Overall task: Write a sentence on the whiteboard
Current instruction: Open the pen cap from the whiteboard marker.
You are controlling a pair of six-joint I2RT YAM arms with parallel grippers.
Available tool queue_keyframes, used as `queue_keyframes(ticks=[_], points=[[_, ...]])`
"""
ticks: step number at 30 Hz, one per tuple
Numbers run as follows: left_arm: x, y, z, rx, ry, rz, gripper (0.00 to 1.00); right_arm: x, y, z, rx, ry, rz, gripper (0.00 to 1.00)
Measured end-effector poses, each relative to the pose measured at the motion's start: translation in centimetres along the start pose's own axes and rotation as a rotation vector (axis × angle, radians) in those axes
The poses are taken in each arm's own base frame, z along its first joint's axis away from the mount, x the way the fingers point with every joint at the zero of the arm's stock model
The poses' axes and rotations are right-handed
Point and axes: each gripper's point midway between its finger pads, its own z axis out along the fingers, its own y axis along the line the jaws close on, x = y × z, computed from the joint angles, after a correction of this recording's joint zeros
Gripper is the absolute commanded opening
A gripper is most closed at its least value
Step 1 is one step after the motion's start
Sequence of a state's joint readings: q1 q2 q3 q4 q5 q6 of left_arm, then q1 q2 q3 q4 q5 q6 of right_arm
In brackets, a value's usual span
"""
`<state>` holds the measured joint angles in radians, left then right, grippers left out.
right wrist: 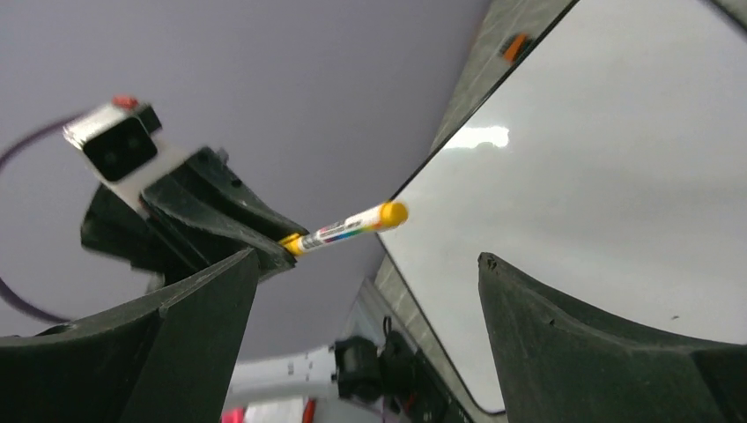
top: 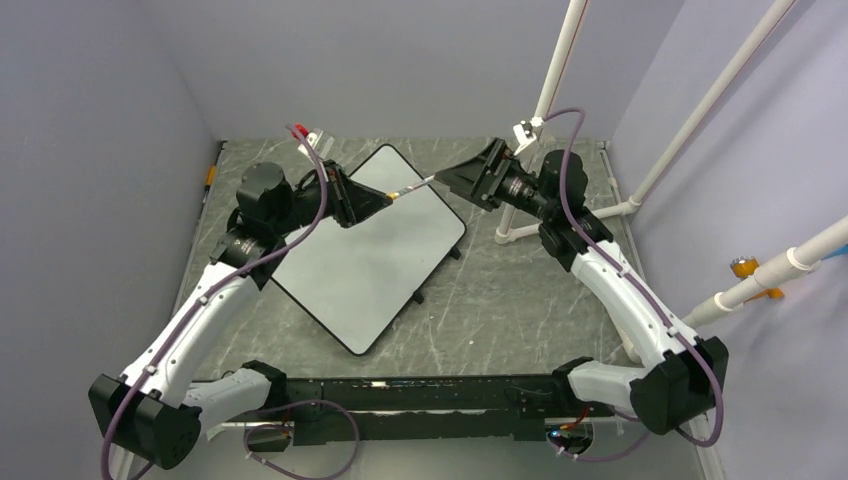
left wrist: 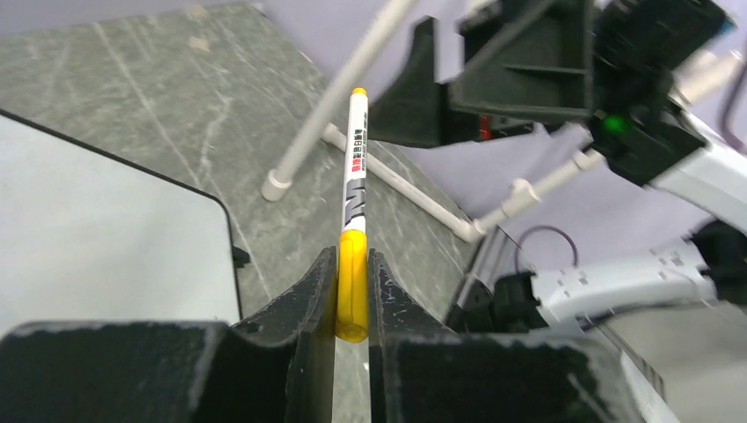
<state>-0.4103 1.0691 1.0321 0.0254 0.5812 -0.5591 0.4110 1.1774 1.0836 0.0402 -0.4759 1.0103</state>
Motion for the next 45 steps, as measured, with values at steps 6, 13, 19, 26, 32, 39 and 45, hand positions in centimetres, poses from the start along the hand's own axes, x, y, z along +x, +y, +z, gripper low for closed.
queue_keyframes(ticks=[6,13,19,26,32,39,45], points=[[-0.4,-3.4,-1.7,0.126,0.106,0.026,0.00,2.8,1.4,0.4,-0.155,0.211,-0.033,0.92],[-1.2,-6.5,-3.0,0.223,0.154,0.055,0.00,3.6,5.5,-1.1,-0.361,0.317,-0.100,0.83],[-0.7,-6.9,-3.3,0.246,0.181,0.036,0.00,3.6,8.2,-2.4,-0.478,0.348,-0.125,0.73],[-0.9,-7.6,-3.4,0.284,0.185,0.028,0.00,4.1,9.4,-3.0,-0.529,0.391,-0.147,0.64],[-0.8,-7.5,-3.0,0.305,0.199,0.017,0.00,4.6,10.0,-2.9,-0.551,0.412,-0.165,0.59],[-0.8,-7.5,-2.9,0.309,0.199,0.018,0.00,5.4,9.4,-2.3,-0.542,0.452,-0.157,0.55],[-0.6,-7.3,-2.6,0.319,0.216,0.009,0.00,6.2,8.9,-2.0,-0.537,0.481,-0.153,0.52]])
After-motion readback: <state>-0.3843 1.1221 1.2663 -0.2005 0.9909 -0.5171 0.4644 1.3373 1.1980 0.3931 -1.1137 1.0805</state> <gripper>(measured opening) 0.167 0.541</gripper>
